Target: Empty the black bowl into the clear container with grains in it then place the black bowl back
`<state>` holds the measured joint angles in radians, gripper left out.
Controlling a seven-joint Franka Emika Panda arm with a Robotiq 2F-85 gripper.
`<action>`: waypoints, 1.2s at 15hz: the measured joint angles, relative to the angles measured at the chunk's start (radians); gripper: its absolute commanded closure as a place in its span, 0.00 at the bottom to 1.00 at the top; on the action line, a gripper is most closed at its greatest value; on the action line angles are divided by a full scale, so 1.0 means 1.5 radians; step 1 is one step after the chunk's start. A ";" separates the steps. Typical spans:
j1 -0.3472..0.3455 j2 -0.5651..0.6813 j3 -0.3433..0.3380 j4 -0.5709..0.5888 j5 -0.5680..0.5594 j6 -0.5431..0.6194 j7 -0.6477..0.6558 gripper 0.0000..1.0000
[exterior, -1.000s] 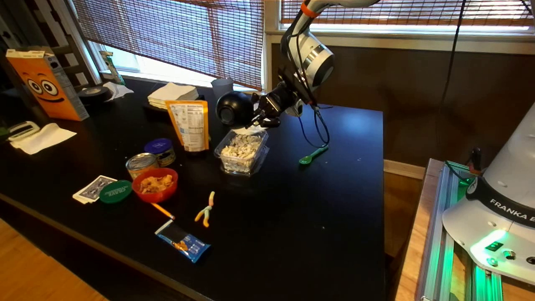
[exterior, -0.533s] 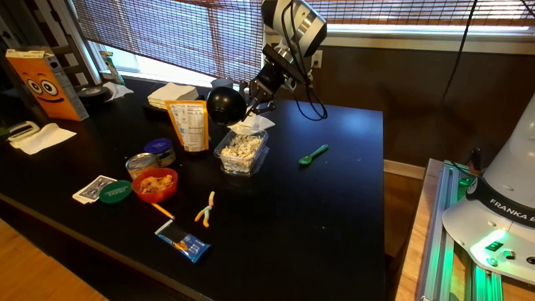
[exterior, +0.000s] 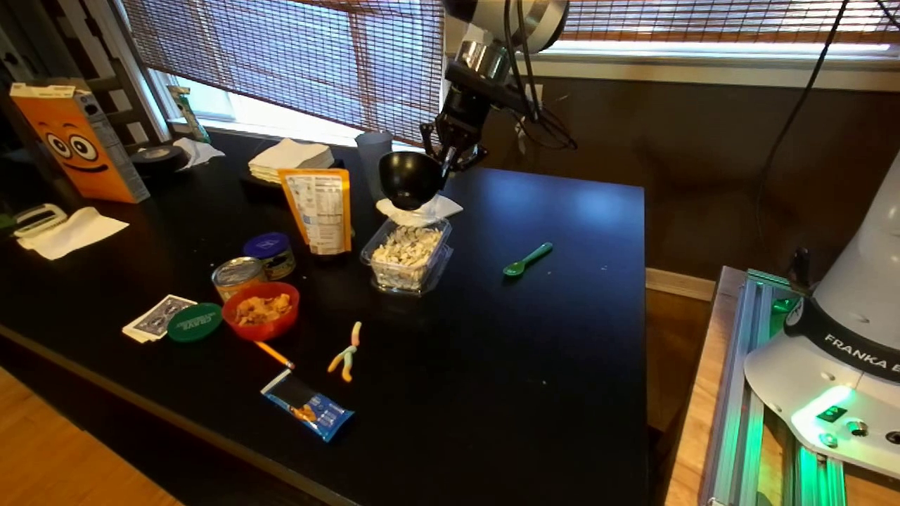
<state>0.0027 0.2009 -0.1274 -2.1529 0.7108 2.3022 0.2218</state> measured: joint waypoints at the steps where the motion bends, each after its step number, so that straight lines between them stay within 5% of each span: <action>1: 0.000 -0.009 -0.001 -0.013 -0.039 0.029 0.019 0.98; 9: -0.005 -0.041 -0.054 -0.111 -0.395 0.277 0.242 0.98; 13: 0.068 -0.024 -0.198 -0.135 -0.592 0.365 0.368 0.92; 18: 0.089 -0.015 -0.223 -0.134 -0.610 0.376 0.380 0.98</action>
<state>0.1360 0.1781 -0.4623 -2.3540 -0.2043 2.8669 0.7925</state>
